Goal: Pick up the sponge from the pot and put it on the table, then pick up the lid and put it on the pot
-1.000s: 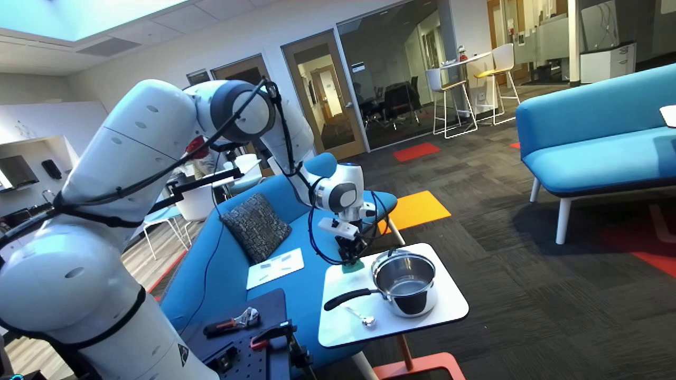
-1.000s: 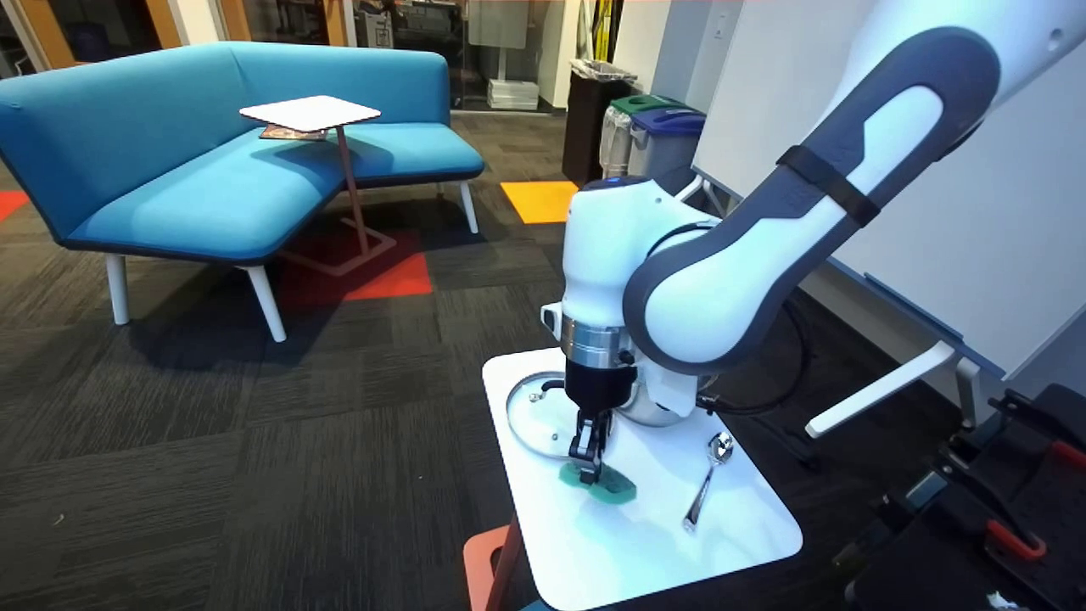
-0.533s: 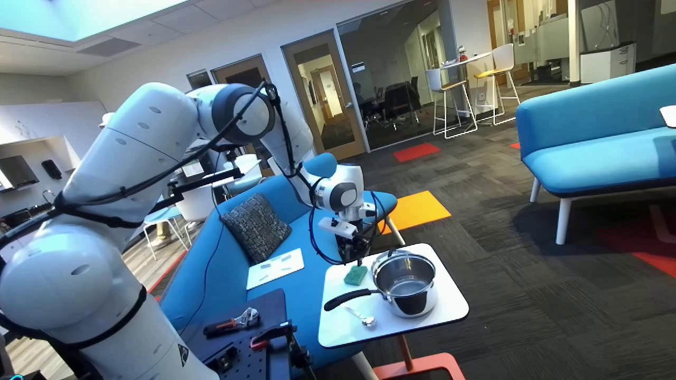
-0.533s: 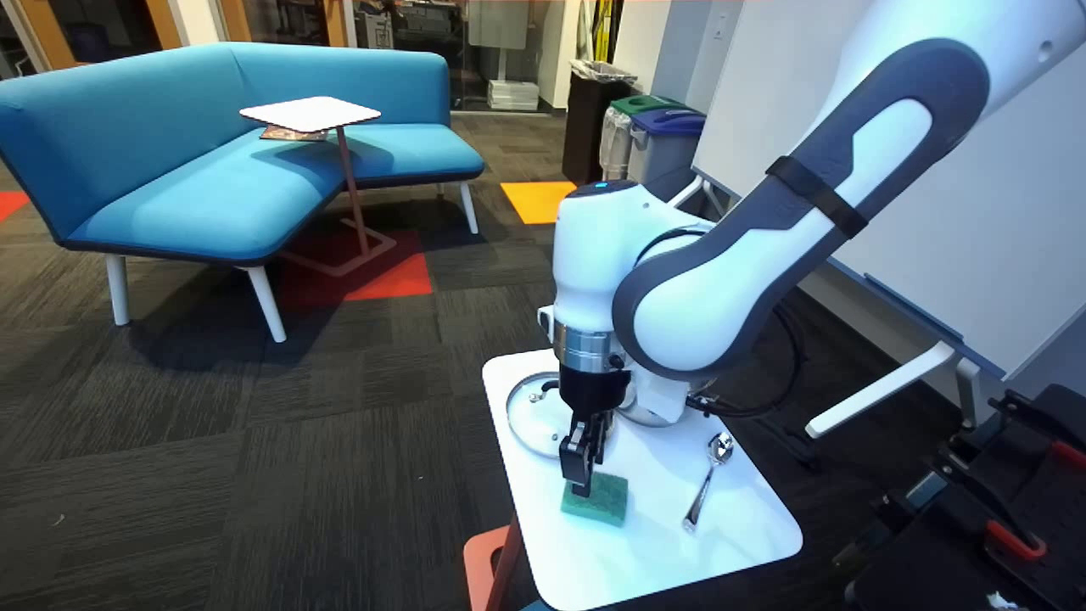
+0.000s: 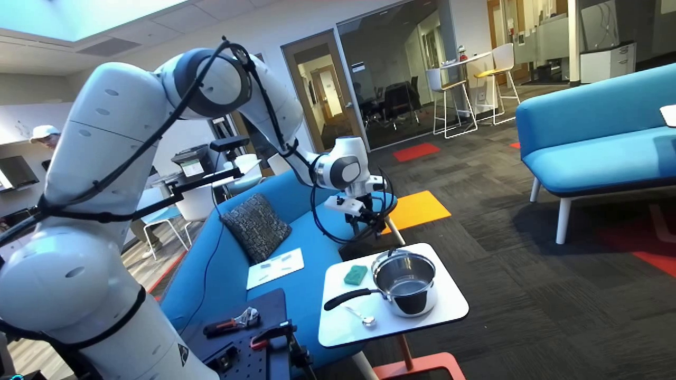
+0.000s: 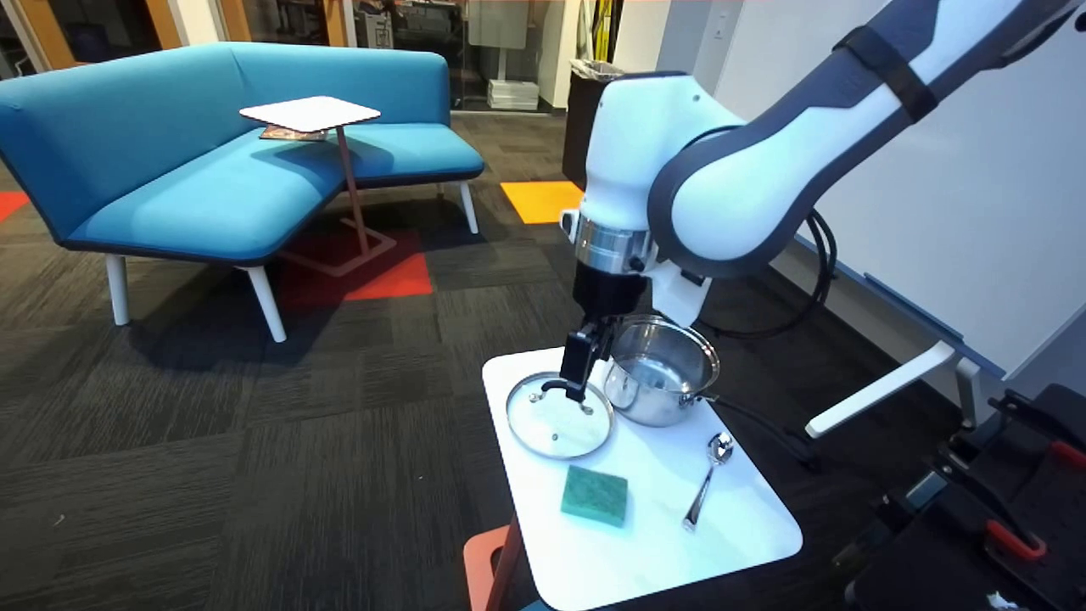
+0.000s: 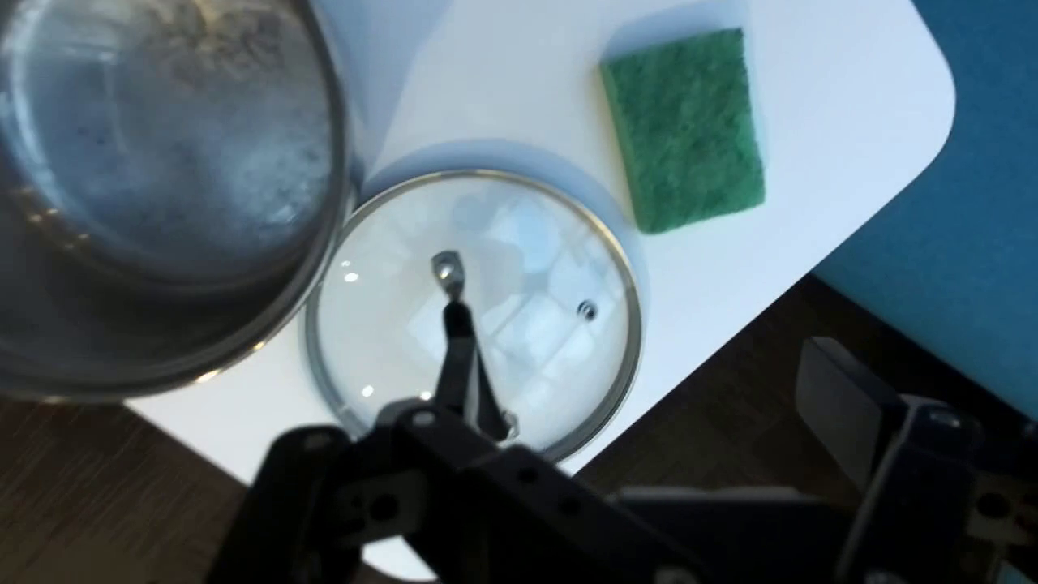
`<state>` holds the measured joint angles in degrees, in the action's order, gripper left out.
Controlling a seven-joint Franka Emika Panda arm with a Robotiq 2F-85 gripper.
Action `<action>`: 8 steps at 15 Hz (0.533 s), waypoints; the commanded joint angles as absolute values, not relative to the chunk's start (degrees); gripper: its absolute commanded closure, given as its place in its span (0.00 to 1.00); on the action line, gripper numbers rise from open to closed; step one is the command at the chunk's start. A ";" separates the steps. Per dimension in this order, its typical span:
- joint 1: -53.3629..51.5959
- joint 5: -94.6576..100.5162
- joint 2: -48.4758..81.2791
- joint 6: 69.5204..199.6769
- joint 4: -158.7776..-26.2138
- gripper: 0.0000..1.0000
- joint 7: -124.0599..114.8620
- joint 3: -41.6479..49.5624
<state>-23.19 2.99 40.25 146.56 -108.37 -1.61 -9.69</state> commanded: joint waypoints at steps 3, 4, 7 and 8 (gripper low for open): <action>-20.54 6.09 39.82 148.95 -106.20 0.00 0.13 -9.08; -20.25 6.38 40.37 148.51 -105.37 0.00 0.43 -9.18; -19.79 6.31 43.19 147.16 -102.24 0.00 1.33 -9.69; -19.88 6.29 44.28 146.89 -101.24 0.00 1.43 -9.71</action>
